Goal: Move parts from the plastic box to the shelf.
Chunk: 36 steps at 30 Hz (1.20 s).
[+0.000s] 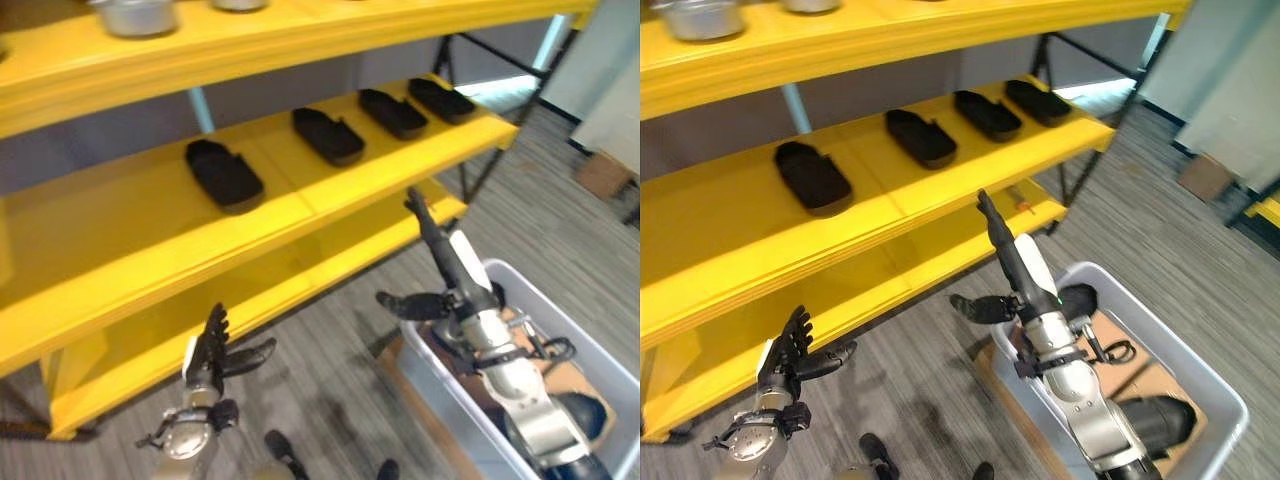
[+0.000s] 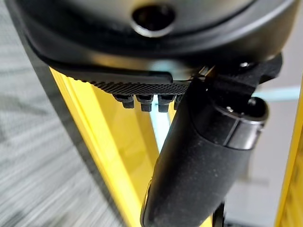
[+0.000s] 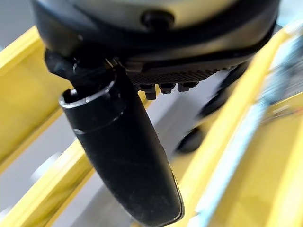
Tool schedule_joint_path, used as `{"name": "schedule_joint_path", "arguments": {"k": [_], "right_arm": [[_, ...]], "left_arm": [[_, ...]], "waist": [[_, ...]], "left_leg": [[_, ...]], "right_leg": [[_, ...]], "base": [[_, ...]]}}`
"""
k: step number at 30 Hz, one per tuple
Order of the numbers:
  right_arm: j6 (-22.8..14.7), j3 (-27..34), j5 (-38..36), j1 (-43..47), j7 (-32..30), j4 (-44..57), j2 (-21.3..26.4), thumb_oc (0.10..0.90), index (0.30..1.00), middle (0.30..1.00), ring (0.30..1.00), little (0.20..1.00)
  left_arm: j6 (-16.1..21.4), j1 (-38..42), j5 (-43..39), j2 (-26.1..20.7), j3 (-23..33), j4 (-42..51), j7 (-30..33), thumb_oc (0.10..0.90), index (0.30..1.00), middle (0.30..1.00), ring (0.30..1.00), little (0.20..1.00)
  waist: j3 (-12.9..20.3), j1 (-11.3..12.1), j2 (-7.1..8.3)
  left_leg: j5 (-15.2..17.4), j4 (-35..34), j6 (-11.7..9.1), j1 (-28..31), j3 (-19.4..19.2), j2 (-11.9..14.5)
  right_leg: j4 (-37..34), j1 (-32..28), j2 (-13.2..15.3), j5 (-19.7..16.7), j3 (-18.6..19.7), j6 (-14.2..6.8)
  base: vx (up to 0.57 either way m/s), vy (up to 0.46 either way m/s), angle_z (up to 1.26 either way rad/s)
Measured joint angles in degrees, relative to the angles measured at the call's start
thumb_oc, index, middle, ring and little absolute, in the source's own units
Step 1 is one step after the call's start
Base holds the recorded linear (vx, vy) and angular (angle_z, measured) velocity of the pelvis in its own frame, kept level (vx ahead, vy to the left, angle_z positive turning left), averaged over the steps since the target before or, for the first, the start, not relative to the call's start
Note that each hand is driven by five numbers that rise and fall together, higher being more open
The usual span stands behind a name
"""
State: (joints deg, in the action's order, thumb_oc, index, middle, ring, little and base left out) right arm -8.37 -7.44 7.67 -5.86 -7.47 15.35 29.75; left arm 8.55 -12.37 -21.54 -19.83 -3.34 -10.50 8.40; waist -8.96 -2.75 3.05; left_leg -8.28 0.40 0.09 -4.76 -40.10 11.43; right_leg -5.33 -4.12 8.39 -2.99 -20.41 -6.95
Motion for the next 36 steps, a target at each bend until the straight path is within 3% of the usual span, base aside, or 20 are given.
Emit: {"name": "schedule_joint_path", "arguments": {"k": [6, 11, 13, 14, 15, 16, 17, 18, 19, 21, 22, 23, 24, 25, 27, 30, 32, 36], "right_arm": [[0.21, 6.39, -0.07, -7.77, 0.17, -0.65, -0.51, 0.9, 1.0, 1.0, 1.0, 1.0], [-0.2, 7.77, -1.21, -10.95, 0.31, -2.17, -0.25, 0.9, 1.0, 1.0, 1.0, 1.0], [-0.21, 8.3, -1.26, -11.72, 0.35, -2.99, -1.07, 0.9, 1.0, 1.0, 1.0, 1.0], [-0.21, 8.82, -2.23, -11.81, 0.25, -3.11, -1.11, 0.9, 1.0, 1.0, 1.0, 1.0], [-0.23, 9.2, -2.47, -11.59, -0.35, -3.98, -1.45, 0.9, 1.0, 1.0, 1.0, 1.0], [-0.28, 9.24, -2.99, -10.93, -0.33, -4.5, -1.0, 0.9, 1.0, 1.0, 1.0, 1.0], [-0.3, 9.45, -3.44, -10.51, -0.36, -4.92, -0.48, 0.9, 1.0, 1.0, 1.0, 1.0], [-0.39, 10.68, -3.96, -10.18, -0.31, -7.08, -0.26, 0.9, 1.0, 1.0, 1.0, 1.0], [-0.32, 10.39, -4.74, -11.08, 0.11, -8.27, -1.82, 0.9, 1.0, 1.0, 1.0, 1.0], [-0.37, 9.84, -5.74, -10.95, 0.56, -8.96, -2.93, 0.9, 1.0, 1.0, 1.0, 1.0], [-0.41, 9.63, -5.95, -11.56, 0.74, -8.87, -3.36, 0.9, 1.0, 1.0, 1.0, 1.0], [-0.47, 9.85, -6.11, -11.14, 0.75, -9.18, -3.04, 0.9, 1.0, 1.0, 1.0, 1.0], [-0.35, 10.02, -6.17, -10.17, 0.75, -9.51, -3.02, 0.9, 1.0, 1.0, 1.0, 1.0], [-0.35, 10.02, -6.18, -9.26, 0.93, -9.38, -3.01, 0.9, 1.0, 1.0, 1.0, 1.0], [-0.38, 10.04, -6.18, -8.29, 0.98, -9.3, -3.05, 0.9, 1.0, 1.0, 1.0, 1.0], [-0.51, 10.8, -6.18, -9.19, 1.42, -8.97, -2.9, 0.9, 1.0, 1.0, 1.0, 1.0], [-0.57, 10.72, -6.2, -9.51, 1.49, -8.82, -3.09, 0.9, 1.0, 1.0, 1.0, 1.0], [-0.56, 10.52, -6.21, -9.86, 1.9, -8.59, -3.67, 0.9, 1.0, 1.0, 1.0, 1.0]], "left_arm": [[0.04, 0.34, 0.49, 1.01, -1.21, -0.14, -0.76, 0.9, 1.0, 1.0, 1.0, 1.0], [0.06, 1.01, 2.21, 1.67, -2.25, -0.16, -1.2, 0.9, 1.0, 1.0, 1.0, 1.0], [0.1, 0.97, 2.19, 2.28, -2.09, -0.28, -0.91, 0.9, 1.0, 1.0, 1.0, 1.0], [0.08, 1.26, 2.21, 3.01, -2.54, -0.71, -0.37, 0.9, 1.0, 1.0, 1.0, 1.0], [0.36, 2.16, 2.21, 3.83, -2.79, -0.47, -0.21, 0.9, 1.0, 1.0, 1.0, 1.0], [0.47, 2.21, 2.17, 4.19, -2.77, -0.38, -0.23, 0.9, 1.0, 1.0, 1.0, 1.0], [0.48, 2.15, 2.17, 4.77, -2.75, -0.45, -0.27, 0.9, 1.0, 1.0, 1.0, 1.0], [0.44, 1.99, 2.16, 6.02, -2.83, -0.73, -0.48, 0.9, 1.0, 1.0, 1.0, 1.0], [0.53, 1.38, 2.09, 5.61, -1.52, -1.05, -0.3, 0.9, 1.0, 1.0, 1.0, 1.0], [0.52, 0.61, 2.08, 3.69, -0.5, -1.19, -0.02, 0.9, 1.0, 1.0, 1.0, 1.0], [0.49, -0.06, 2.08, 2.57, -0.3, -1.47, 0.02, 0.9, 1.0, 1.0, 1.0, 1.0], [0.32, 0.57, 2.08, 2.66, -0.45, -2.72, 0.07, 0.9, 1.0, 1.0, 1.0, 1.0], [0.13, 1.39, 2.09, 2.81, -0.71, -3.75, -0.02, 0.9, 1.0, 1.0, 1.0, 1.0], [0.14, 1.49, 2.1, 3.1, -0.75, -3.84, -0.03, 0.9, 1.0, 1.0, 1.0, 1.0], [0.14, 1.59, 2.09, 3.39, -0.95, -3.74, -0.25, 0.9, 1.0, 1.0, 1.0, 1.0], [0.2, 1.93, 2.1, 3.64, -1.36, -3.34, -0.41, 0.9, 1.0, 1.0, 1.0, 1.0], [0.28, 2.62, 2.07, 3.41, -1.14, -3.06, -0.31, 0.9, 1.0, 1.0, 1.0, 1.0], [0.28, 3.54, 2.08, 2.97, -1.28, -1.02, -0.37, 0.9, 1.0, 1.0, 1.0, 1.0]], "waist": [[0.55, -3.23, -1.28], [0.55, -5.33, -2.71], [0.47, -5.13, -2.54], [0.23, -5.33, -2.47], [-0.86, -3.55, -0.66], [-0.96, -1.73, -0.47], [-1.49, -2.05, -0.67], [-2.32, -2.36, -4.2], [-2.6, -1.27, -3.0], [-3.17, -0.23, -1.84], [-2.87, -0.18, -0.39], [-3.46, -0.31, 0.29], [-4.38, -0.12, -0.14], [-5.04, 0.34, -0.06], [-5.25, 0.6, -0.82], [-4.62, -0.74, -2.86], [-4.38, -0.6, -2.88], [-4.25, -3.69, -2.68]], "left_leg": [[-0.58, 0.19, -0.61, 2.09, -0.54, 1.81], [-2.21, 0.32, -2.96, 4.74, 0.16, 4.04], [-3.64, 1.66, -5.1, 5.81, 3.57, 5.51], [-4.98, 2.59, -6.55, 6.1, 8.78, 5.51], [-0.27, 7.2, -4.95, 3.34, 22.84, 3.49], [4.32, 6.28, -5.56, 3.25, 28.49, 0.05], [6.24, 4.93, -4.98, 2.75, 31.94, -2.3], [7.67, 0.8, -3.22, 4.12, 35.86, -5.12], [9.22, 0.07, -3.72, 4.78, 35.5, -4.79], [8.62, 1.43, -4.7, 3.91, 33.23, -4.31], [8.41, 1.39, -4.44, 4.42, 32.96, -5.33], [8.38, 3.4, -4.84, 4.47, 33.2, -6.29], [8.58, 9.07, -4.35, 1.53, 35.09, -6.18], [10.03, 10.31, -3.75, -0.95, 37.73, -7.0], [9.48, 4.14, -2.68, -1.13, 38.69, -7.87], [8.78, 0.31, -1.29, 0.27, 35.75, -7.03], [7.07, 0.28, -1.48, 0.84, 34.0, -6.95], [3.46, -2.97, 0.35, 2.34, 30.08, -9.83]], "right_leg": [[0.37, -0.06, -1.59, -0.49, 3.46, 1.31], [0.45, 0.24, -3.25, 0.29, 7.15, 2.01], [1.72, 1.61, -4.0, 0.69, 10.49, 3.38], [2.36, 2.24, -4.1, -0.39, 13.12, 3.76], [2.96, 3.72, -3.72, -1.72, 18.03, 5.31], [3.26, 5.33, -2.77, -2.09, 20.36, 5.65], [3.01, 5.76, -2.89, -2.33, 21.52, 5.48], [3.63, 6.0, -5.94, -2.0, 21.89, 4.5], [6.88, 7.95, -6.2, -0.2, 22.82, 3.62], [23.7, 15.99, -7.18, 7.06, 20.7, 3.82], [27.22, 16.54, -7.84, 10.06, 21.07, 4.64], [26.31, 15.87, -7.54, 10.76, 21.54, 7.42], [23.17, 14.03, -7.37, 9.43, 22.44, 8.53], [19.3, 12.71, -7.1, 7.18, 24.18, 8.76], [13.05, 9.25, -7.1, 4.01, 25.56, 8.12], [10.5, 7.1, -8.72, 4.31, 27.01, 7.23], [10.63, 7.04, -8.93, 4.57, 29.27, 6.19], [8.86, 7.49, -6.27, 3.75, 32.45, 2.82]], "base": [[-0.05, -0.151, -0.33], [-0.04, -0.146, -0.44], [-0.08, -0.107, -0.92], [-0.06, -0.119, -1.26], [-0.06, -0.115, -1.66], [0.09, -0.097, -1.33], [0.08, -0.047, -1.13], [0.15, -0.031, -0.91], [0.1, 0.01, -0.91], [0.08, 0.008, -0.67], [0.09, 0.01, -0.36], [0.1, 0.023, -0.14], [0.12, 0.049, -0.31], [0.15, 0.071, -0.51], [0.2, 0.11, -0.53], [0.17, 0.108, -0.46], [0.11, 0.102, -0.68], [0.12, 0.129, -0.47]]}}
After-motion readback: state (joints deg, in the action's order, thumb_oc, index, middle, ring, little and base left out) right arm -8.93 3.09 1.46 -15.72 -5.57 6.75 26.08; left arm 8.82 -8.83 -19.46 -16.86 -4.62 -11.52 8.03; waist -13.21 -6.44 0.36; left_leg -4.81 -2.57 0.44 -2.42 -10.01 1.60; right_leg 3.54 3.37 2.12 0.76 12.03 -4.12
